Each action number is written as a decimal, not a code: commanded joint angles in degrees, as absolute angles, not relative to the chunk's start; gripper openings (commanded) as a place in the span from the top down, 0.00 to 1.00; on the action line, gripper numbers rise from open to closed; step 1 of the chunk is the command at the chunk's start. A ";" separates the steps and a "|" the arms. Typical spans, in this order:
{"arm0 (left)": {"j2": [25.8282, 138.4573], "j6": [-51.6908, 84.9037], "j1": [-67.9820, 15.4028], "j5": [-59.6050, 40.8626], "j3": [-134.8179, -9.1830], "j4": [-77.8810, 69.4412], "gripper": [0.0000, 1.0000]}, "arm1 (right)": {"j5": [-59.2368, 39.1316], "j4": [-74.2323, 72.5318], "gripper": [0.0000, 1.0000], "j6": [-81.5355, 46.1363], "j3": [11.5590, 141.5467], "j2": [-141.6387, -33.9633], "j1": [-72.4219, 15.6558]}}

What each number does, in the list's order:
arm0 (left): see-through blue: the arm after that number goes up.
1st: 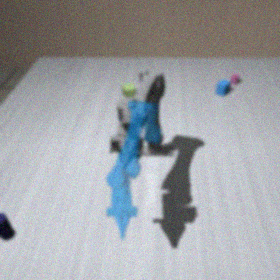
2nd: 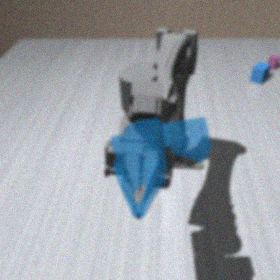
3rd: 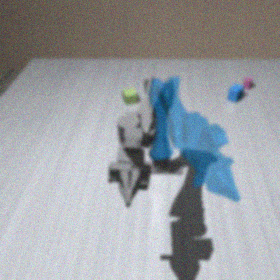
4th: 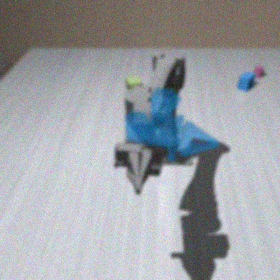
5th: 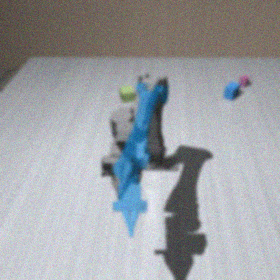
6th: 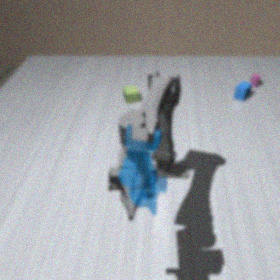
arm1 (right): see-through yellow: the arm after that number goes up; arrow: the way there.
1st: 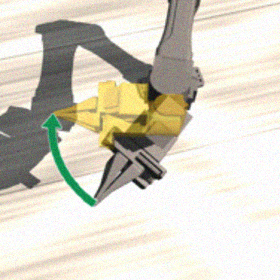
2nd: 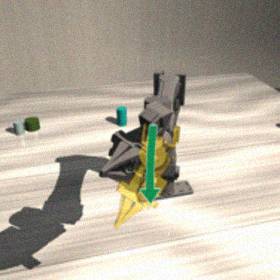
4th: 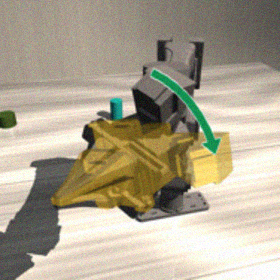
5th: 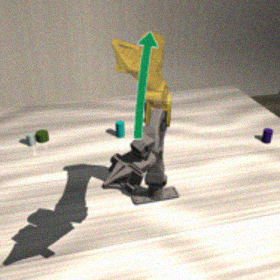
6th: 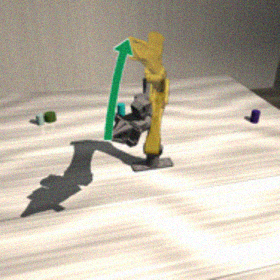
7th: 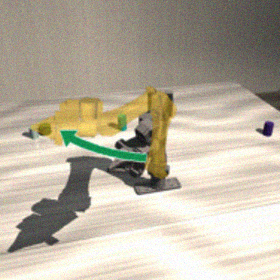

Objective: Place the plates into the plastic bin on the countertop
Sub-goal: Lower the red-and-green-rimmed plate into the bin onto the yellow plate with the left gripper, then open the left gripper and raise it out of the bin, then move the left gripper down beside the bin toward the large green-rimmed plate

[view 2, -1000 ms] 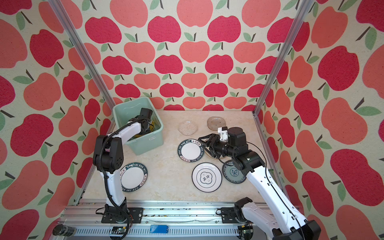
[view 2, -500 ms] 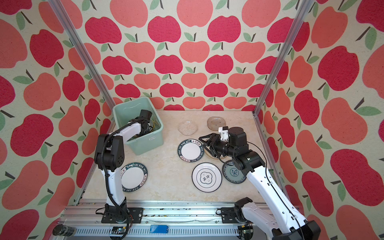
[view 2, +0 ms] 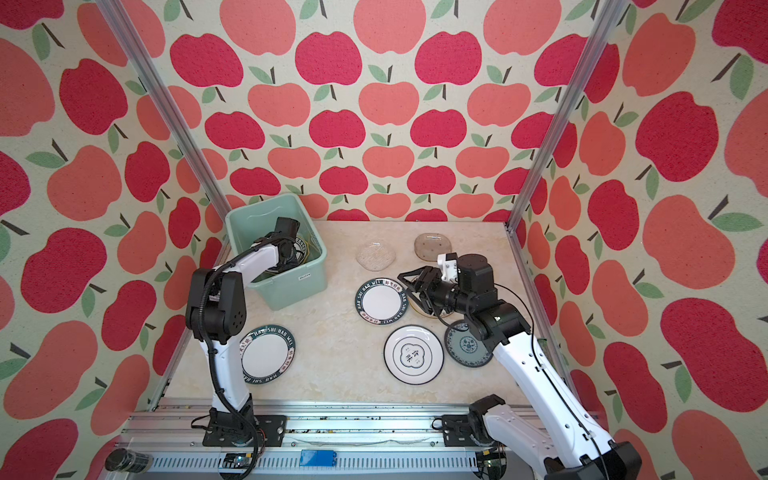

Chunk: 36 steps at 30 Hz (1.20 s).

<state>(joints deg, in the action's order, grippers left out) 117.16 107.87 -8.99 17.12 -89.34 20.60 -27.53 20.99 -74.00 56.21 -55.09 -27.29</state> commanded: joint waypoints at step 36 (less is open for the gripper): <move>78.36 45.83 1.50 0.81 -83.57 55.79 0.18 | -24.51 26.38 0.32 -65.70 54.02 -49.52 -33.70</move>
